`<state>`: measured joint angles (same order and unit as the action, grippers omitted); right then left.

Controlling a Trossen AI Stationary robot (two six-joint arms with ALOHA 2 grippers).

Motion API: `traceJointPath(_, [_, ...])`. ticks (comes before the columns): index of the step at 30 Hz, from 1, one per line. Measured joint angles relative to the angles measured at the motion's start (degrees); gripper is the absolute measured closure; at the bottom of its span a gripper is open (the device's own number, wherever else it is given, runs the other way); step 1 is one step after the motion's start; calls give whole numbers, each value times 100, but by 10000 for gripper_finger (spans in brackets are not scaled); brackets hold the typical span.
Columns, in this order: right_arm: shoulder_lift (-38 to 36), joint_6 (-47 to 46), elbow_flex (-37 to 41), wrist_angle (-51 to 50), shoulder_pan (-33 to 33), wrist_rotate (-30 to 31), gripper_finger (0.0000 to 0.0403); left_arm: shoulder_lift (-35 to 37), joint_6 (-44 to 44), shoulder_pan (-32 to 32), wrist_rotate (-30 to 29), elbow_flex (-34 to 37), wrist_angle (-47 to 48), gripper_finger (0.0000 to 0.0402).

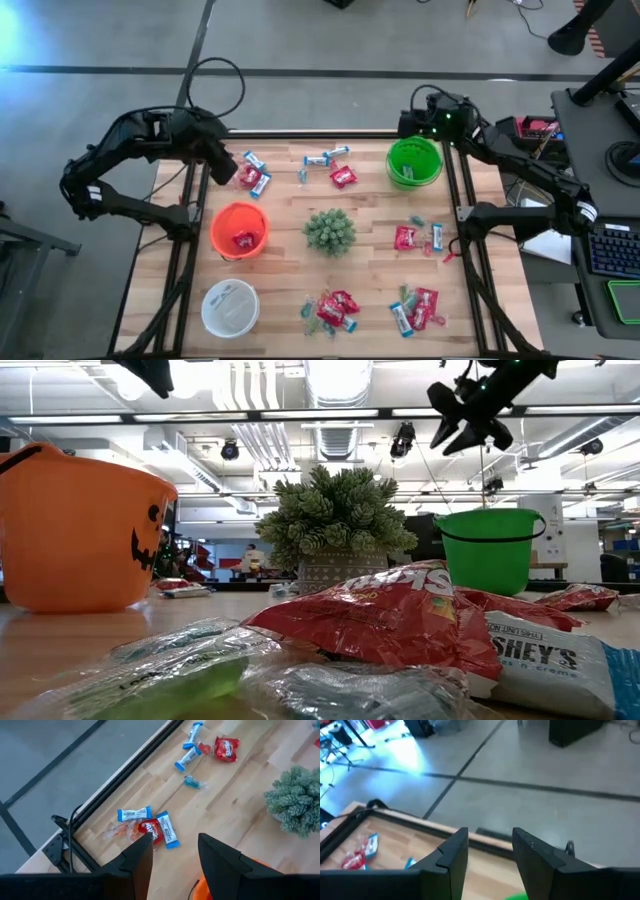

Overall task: Sort candy
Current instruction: Put the red candy into the orange bucket

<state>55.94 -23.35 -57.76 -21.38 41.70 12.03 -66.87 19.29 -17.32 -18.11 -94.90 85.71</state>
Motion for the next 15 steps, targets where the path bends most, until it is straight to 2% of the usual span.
traceJointPath(8, [63,-278,0,119,159,-460,257,-214,-35,-189,-237,-423,377,240])
traceJointPath(13, [74,-521,0,465,159,-492,257,-251,-496,-195,-482,-478,433,216])
traceJointPath(15, [74,-645,0,691,159,-680,259,-251,-659,-192,-609,-478,433,211])
